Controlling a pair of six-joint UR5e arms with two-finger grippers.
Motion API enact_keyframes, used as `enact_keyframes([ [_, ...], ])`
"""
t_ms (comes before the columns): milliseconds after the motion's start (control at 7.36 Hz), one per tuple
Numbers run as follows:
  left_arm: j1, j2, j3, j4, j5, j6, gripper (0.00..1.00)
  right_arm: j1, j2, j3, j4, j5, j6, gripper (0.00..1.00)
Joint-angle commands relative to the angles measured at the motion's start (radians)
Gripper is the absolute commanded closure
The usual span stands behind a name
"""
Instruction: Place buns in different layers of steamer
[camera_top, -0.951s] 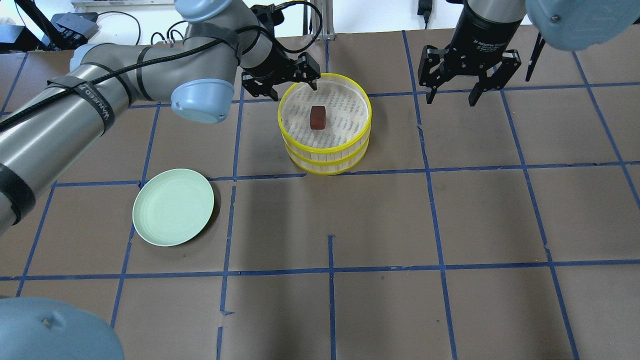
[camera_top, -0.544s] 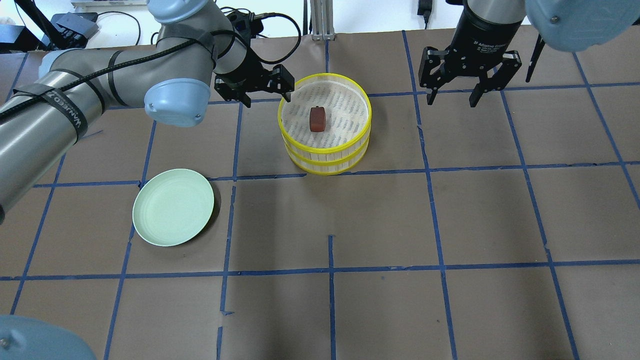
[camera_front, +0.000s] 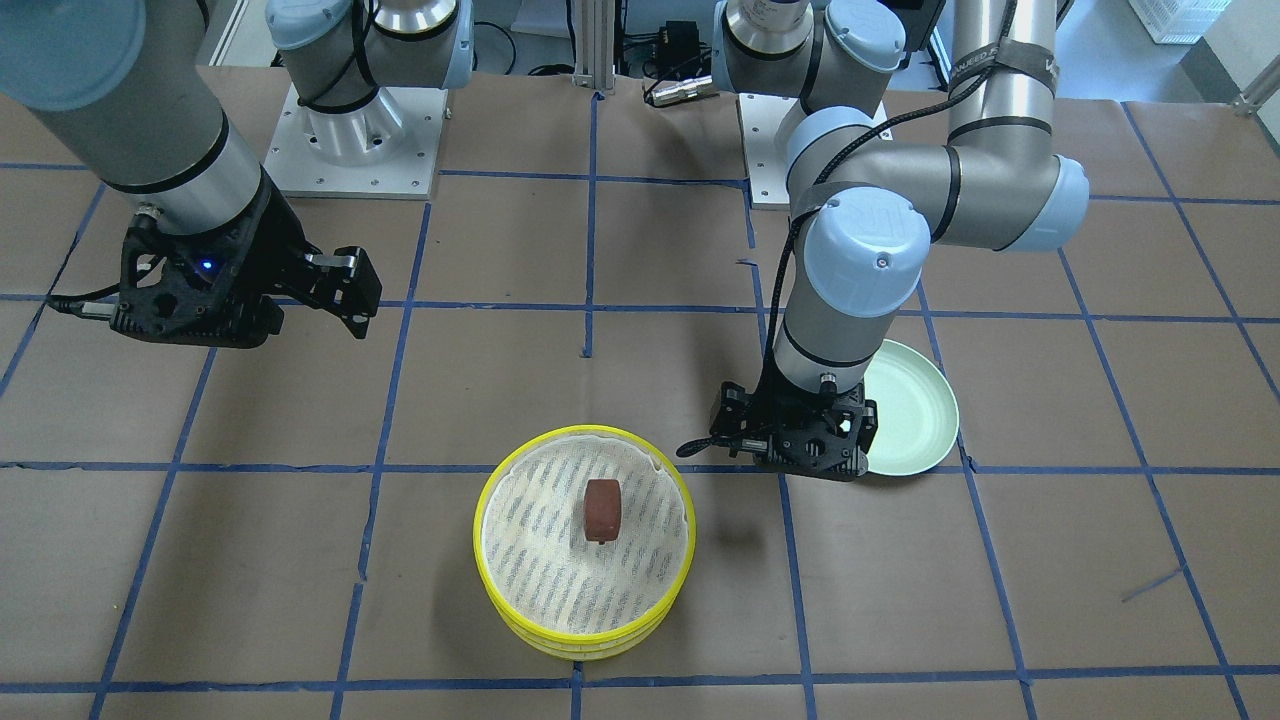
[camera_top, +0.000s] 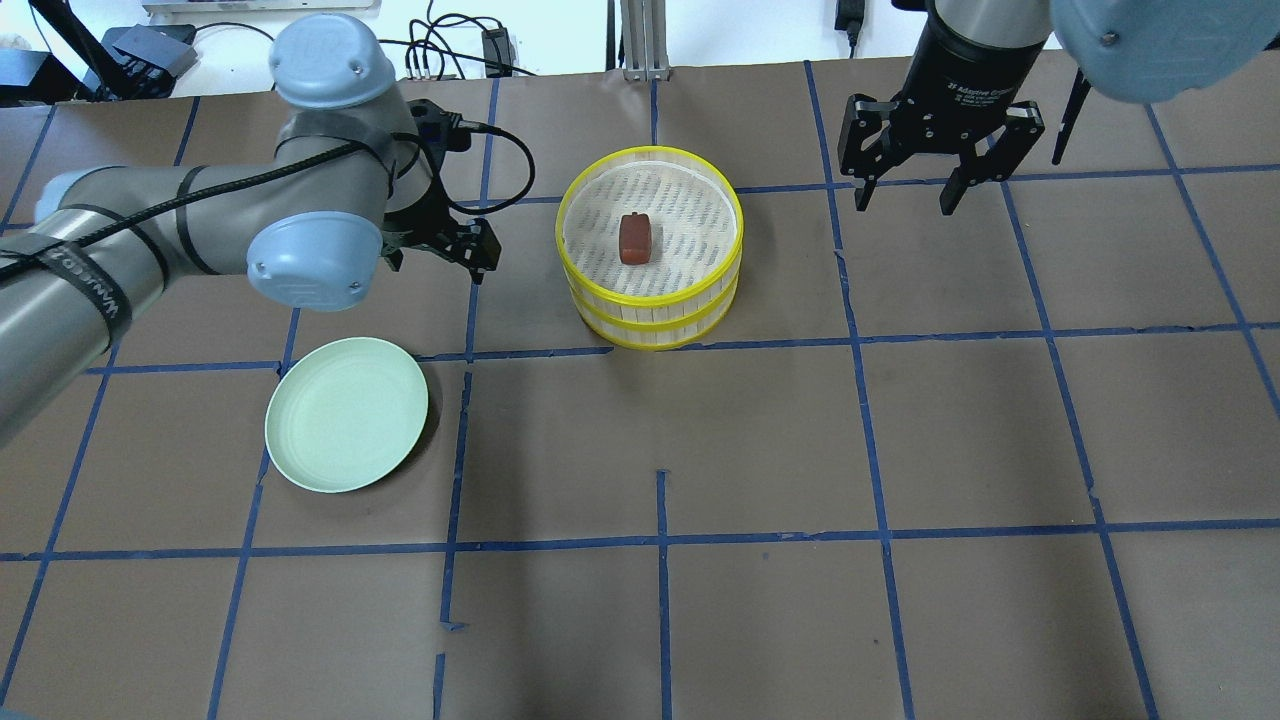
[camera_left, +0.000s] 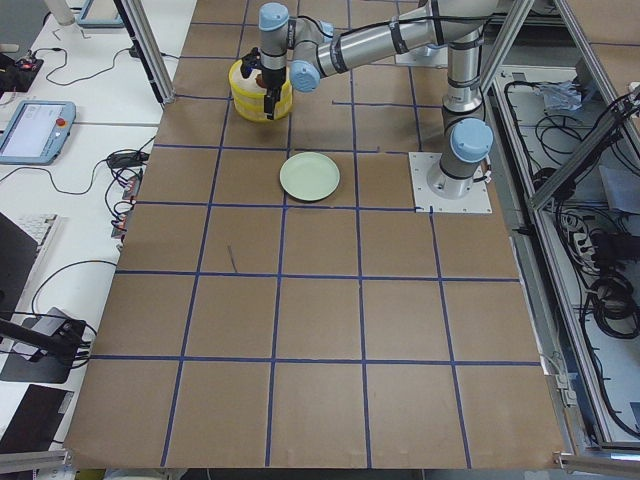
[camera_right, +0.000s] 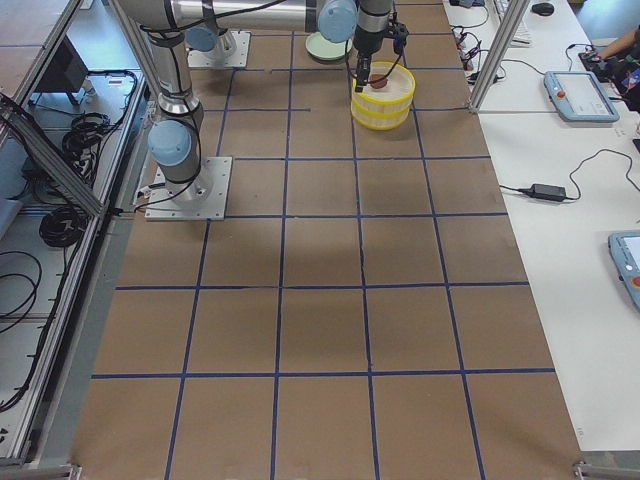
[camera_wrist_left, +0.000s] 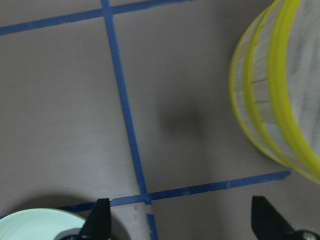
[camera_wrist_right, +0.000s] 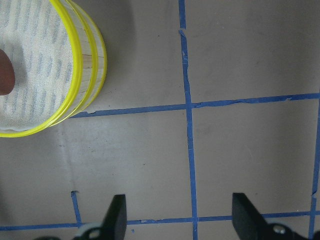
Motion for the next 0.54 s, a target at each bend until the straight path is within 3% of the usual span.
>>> enact_keyframes([
  [0, 0.034, 0.189, 0.013, -0.210, 0.010, 0.022, 0.00, 0.000, 0.000, 0.000, 0.003, -0.001, 0.001, 0.22],
  [136, 0.037, 0.289, 0.021, -0.326, 0.011, 0.020, 0.00, 0.000, 0.000, 0.000, 0.005, 0.000, 0.001, 0.22],
  [408, 0.034, 0.337, 0.042, -0.426, 0.004, 0.020, 0.00, 0.000, 0.000, -0.003, 0.008, -0.006, 0.004, 0.22],
])
